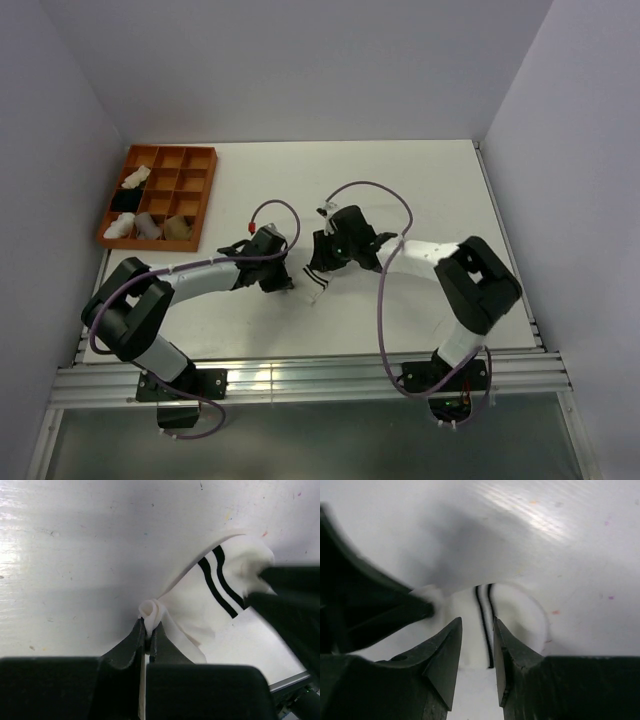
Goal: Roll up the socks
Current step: Roll the sock at the center of the board.
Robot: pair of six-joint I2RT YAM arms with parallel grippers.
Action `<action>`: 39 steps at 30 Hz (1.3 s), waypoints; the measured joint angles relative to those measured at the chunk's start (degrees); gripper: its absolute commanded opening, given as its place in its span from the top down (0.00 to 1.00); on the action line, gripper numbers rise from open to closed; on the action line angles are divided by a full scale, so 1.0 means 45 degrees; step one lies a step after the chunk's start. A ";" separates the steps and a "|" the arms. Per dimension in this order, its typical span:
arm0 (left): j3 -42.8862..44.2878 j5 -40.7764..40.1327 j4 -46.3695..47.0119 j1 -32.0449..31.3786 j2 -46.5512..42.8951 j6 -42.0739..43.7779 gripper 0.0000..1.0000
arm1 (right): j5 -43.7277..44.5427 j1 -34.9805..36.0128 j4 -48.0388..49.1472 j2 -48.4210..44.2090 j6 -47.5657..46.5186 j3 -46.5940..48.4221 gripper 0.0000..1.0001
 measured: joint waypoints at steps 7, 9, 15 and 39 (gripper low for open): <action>0.0486 -0.0097 -0.0568 -0.0034 0.0272 0.0000 1.00 | 0.3264 0.3245 0.0563 -0.2623 -0.1185 -0.1477 0.59; 0.0554 -0.0131 -0.0695 -0.0044 0.0301 0.0000 1.00 | 0.4211 0.4177 0.0792 -0.2744 -0.1423 -0.1904 0.59; 0.0636 -0.0219 -0.0913 -0.0053 0.0306 0.0000 1.00 | 0.6290 0.5615 0.0923 -0.2399 -0.1894 -0.2307 0.59; 0.0758 -0.0262 -0.1088 -0.0053 0.0393 -0.0015 1.00 | 0.8004 0.6455 0.0971 -0.1481 -0.2453 -0.1957 0.60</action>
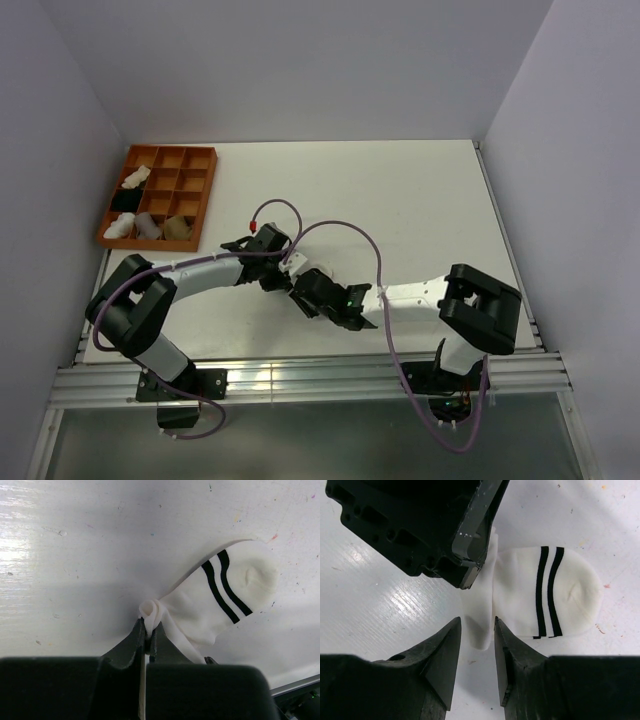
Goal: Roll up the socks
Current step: Roll the sock at the center of the board.
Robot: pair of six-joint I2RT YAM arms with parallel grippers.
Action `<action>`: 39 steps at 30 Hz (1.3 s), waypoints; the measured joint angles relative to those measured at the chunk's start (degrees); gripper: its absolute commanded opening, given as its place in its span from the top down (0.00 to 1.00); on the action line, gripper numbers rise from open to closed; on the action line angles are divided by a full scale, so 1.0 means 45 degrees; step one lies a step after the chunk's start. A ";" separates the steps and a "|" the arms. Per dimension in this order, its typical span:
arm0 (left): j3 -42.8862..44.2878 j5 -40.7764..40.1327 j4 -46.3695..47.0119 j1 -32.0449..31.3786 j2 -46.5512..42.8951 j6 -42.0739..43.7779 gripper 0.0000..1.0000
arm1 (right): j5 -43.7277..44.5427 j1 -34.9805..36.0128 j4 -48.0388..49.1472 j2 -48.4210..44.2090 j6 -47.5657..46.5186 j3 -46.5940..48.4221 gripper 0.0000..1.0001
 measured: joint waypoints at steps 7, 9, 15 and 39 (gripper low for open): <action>0.0083 0.0019 -0.0078 0.0000 0.0073 0.0000 1.00 | -0.0049 0.0053 -0.0170 -0.0063 -0.0136 0.0151 0.67; 0.0092 0.0024 -0.0092 0.0000 0.0073 0.0000 1.00 | -0.0097 0.0053 -0.0160 0.0005 -0.0136 0.0165 0.69; 0.0165 0.0019 -0.0151 0.0000 0.0131 0.0005 1.00 | 0.0044 0.0053 -0.0185 0.0981 -0.0175 0.0554 0.69; -0.0194 -0.0568 -0.0510 0.0384 -0.0952 -0.0578 0.45 | -0.0253 -0.0457 -0.0879 0.1676 0.0413 0.1501 1.00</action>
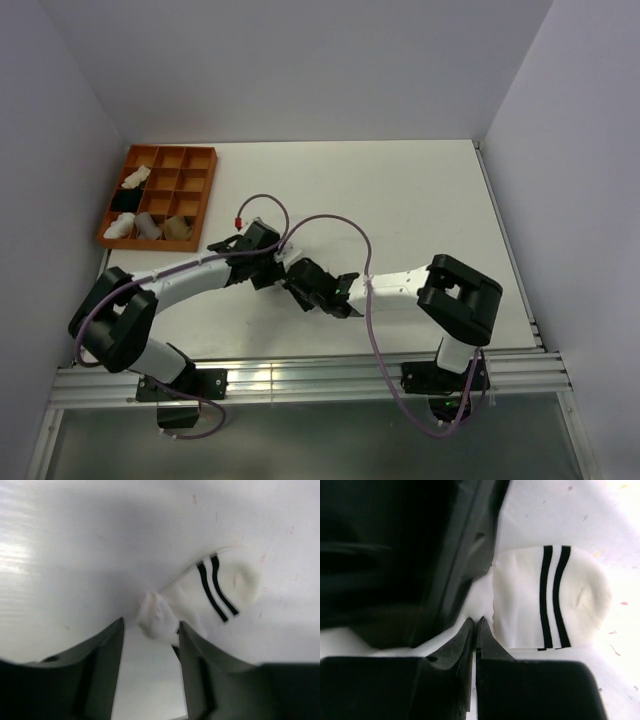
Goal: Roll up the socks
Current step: Roll the sock at the center of the board.
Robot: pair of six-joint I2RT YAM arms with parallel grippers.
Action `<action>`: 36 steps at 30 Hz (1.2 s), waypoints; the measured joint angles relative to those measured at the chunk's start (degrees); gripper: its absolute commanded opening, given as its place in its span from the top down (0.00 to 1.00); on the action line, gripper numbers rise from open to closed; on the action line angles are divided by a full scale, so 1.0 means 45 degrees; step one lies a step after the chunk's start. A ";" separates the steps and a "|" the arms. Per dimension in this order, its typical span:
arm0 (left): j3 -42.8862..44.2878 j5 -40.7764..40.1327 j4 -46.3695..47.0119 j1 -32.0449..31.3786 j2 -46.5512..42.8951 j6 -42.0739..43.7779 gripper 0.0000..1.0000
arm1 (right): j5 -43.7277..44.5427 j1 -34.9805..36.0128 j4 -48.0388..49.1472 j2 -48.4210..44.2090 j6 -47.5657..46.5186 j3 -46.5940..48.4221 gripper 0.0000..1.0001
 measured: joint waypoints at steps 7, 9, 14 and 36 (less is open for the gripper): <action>-0.0340 -0.0889 -0.0204 -0.0010 -0.2059 -0.0539 0.28 | -0.4993 -0.2667 0.0160 -0.0593 0.0797 -0.0471 1.00; -0.0471 -0.0967 -0.0117 -0.0044 -0.2535 -0.0622 0.28 | -0.6494 -0.3390 0.0374 -0.0568 0.1141 -0.0631 1.00; -0.1059 -0.0923 0.0418 -0.0039 -0.2987 -0.0709 0.29 | -1.0404 -0.5081 0.1447 0.0223 0.2584 -0.0865 1.00; -0.2419 0.0432 0.2788 -0.0121 -0.1535 -0.0704 0.40 | -1.6451 -0.7305 0.7830 0.3857 0.8791 -0.1773 1.00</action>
